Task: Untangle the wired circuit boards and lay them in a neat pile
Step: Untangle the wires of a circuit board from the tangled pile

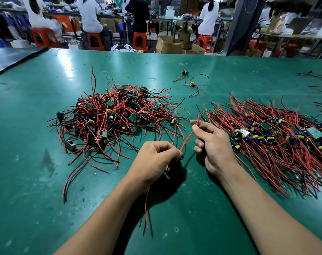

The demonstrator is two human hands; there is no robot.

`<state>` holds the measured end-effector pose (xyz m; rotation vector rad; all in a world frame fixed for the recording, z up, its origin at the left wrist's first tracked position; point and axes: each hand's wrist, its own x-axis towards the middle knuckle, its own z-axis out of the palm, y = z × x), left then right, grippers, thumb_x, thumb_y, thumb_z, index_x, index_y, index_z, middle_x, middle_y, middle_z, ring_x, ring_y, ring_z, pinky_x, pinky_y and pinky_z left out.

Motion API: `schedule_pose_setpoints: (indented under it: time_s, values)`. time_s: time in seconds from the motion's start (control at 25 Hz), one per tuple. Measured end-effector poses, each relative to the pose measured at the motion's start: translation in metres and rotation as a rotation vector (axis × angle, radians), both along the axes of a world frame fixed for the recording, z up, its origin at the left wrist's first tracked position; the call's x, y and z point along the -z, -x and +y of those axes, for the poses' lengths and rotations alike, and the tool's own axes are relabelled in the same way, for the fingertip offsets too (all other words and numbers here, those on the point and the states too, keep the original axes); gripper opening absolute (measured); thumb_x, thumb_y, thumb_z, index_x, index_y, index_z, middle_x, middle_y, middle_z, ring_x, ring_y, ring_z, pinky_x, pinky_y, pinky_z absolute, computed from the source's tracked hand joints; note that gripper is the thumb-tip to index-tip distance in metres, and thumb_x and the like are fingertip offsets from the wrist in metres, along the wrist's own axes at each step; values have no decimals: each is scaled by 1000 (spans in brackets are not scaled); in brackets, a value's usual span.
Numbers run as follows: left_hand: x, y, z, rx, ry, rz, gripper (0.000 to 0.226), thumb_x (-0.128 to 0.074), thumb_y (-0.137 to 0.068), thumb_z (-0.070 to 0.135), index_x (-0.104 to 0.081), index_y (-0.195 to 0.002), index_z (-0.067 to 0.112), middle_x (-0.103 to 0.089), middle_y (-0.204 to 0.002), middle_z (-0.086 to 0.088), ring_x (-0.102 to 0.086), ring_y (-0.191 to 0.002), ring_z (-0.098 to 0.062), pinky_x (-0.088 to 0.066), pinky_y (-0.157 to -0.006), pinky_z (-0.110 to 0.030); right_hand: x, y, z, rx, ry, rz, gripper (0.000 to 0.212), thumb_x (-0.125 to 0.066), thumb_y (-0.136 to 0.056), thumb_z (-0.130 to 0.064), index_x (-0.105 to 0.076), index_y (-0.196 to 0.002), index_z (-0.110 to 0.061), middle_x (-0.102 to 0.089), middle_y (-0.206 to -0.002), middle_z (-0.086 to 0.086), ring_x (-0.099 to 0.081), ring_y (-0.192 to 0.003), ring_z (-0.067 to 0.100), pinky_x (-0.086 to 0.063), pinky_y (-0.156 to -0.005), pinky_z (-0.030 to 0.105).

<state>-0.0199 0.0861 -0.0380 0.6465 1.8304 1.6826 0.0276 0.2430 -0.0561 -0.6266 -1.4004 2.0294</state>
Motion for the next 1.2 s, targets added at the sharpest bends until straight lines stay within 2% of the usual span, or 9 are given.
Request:
schedule_pose_setpoints:
  time_s: [0.16,0.32,0.48,0.96,1.08,1.2]
  values:
    - [0,-1,0,3,12,12,19,-66,-83,6,-70,-65,9,-60,-57,-2,-51,-58,-15,-41,-50,-18,0,-2,2,66,-86,-65,13,-64,-93,-3,-72,-95,-13,-57,-69,-3,-38,-42,5,-34,-37,19]
    - [0,1,0,2,5,-4,20,-66,-83,5,-70,-64,11,-60,-56,0,-50,-55,-13,-40,-49,-17,-4,-1,1,88,-31,-42,15,-61,-95,-2,-71,-90,-12,-54,-61,-3,-39,-40,6,-34,-38,19]
    - [1,1,0,4,-13,-25,24,-66,-83,5,-70,-62,13,-60,-56,-1,-51,-53,-11,-40,-48,-18,-10,-2,4,89,94,12,11,-62,-94,-4,-69,-88,-12,-67,-69,-9,-37,-39,5,-32,-37,17]
    - [2,2,-2,18,-6,-30,24,-65,-84,4,-70,-62,13,-61,-57,-1,-52,-50,-8,-40,-47,-16,-5,-3,9,137,89,48,16,-66,-90,1,-69,-89,-15,-63,-72,-6,-41,-42,4,-36,-40,17]
    - [2,3,-3,-20,-49,-91,18,-65,-84,3,-71,-68,8,-64,-61,-6,-55,-53,-12,-42,-50,-17,-5,-5,12,48,118,14,11,-72,-87,-7,-70,-93,-15,-62,-71,-7,-46,-46,4,-41,-42,17]
    - [1,4,-2,-54,-94,-154,13,-64,-86,2,-72,-75,2,-66,-66,-10,-58,-62,-19,-46,-60,-22,-5,-8,6,-284,141,-62,38,-78,-74,-20,-69,-109,-9,-62,-78,-2,-49,-52,5,-42,-43,17]
